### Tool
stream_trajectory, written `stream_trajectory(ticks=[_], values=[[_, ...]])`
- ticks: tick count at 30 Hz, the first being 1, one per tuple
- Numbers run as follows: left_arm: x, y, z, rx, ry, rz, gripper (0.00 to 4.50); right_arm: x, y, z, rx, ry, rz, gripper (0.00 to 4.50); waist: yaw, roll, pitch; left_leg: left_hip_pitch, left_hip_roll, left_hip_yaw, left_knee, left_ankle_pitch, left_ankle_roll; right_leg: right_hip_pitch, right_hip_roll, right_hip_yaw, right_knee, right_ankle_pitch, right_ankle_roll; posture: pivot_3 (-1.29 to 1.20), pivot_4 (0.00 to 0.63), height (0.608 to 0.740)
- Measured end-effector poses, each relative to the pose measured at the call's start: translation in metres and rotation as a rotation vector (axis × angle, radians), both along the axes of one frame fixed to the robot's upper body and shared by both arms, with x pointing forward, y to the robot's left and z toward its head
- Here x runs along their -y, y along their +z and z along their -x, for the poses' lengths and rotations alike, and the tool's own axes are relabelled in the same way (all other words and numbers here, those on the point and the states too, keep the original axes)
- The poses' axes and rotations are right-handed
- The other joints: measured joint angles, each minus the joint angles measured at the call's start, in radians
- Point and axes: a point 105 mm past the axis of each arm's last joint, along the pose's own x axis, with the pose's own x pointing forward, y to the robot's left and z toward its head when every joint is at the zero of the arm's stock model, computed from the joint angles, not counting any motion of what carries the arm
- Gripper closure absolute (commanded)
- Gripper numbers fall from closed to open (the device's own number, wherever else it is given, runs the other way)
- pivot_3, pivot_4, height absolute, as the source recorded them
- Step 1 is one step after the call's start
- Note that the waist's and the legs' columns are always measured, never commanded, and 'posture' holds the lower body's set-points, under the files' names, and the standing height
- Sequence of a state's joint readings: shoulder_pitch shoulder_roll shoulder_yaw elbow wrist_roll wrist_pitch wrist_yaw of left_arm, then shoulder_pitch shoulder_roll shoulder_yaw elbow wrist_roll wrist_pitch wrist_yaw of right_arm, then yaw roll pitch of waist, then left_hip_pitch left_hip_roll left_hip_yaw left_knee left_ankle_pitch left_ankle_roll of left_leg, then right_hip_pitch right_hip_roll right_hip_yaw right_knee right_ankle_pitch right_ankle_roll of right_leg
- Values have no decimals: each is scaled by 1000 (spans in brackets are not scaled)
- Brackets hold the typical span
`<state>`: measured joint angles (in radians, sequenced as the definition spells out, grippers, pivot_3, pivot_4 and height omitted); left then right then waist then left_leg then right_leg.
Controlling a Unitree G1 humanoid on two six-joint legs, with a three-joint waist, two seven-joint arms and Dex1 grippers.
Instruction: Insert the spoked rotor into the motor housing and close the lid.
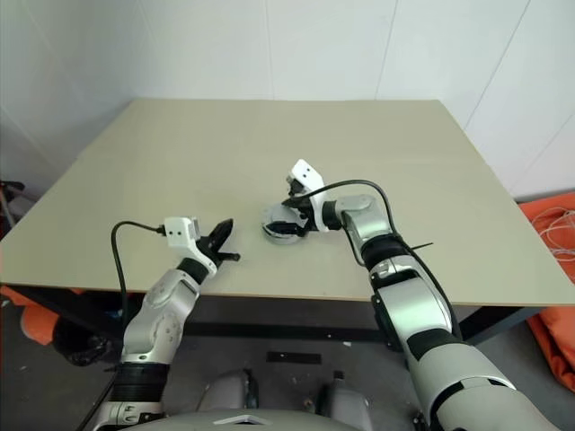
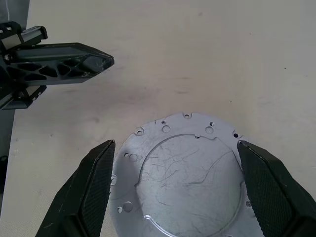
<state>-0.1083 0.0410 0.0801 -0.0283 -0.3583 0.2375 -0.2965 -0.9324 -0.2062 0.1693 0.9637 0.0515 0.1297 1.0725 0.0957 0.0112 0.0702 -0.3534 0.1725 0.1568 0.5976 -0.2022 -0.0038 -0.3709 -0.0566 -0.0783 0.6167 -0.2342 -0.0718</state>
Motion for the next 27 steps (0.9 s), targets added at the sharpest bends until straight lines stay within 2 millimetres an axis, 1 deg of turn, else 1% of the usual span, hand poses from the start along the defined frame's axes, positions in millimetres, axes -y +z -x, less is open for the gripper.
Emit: stream_trajectory(ticks=[9,17,20,22,27], values=[[-1,1,0,2,5,2,4500,3,-8,0,-6,-8,22,32,0,0,0,0,0,0,0,0,0,0,0,0,0,0,0,0,0,740],[-3,3,0,10,13,7,4500,4,-8,-2,3,-11,39,32,0,0,0,0,0,0,0,0,0,0,0,0,0,0,0,0,0,740],[-3,4,0,13,12,10,4500,5,-8,-4,6,-26,47,658,0,0,0,0,0,0,0,0,0,0,0,0,0,0,0,0,0,740],[-3,4,0,13,13,11,4500,5,-8,-5,5,-31,50,1280,0,0,0,0,0,0,0,0,0,0,0,0,0,0,0,0,0,740],[-3,4,0,12,15,11,4500,5,-8,-6,5,-33,50,1302,0,0,0,0,0,0,0,0,0,0,0,0,0,0,0,0,0,740]])
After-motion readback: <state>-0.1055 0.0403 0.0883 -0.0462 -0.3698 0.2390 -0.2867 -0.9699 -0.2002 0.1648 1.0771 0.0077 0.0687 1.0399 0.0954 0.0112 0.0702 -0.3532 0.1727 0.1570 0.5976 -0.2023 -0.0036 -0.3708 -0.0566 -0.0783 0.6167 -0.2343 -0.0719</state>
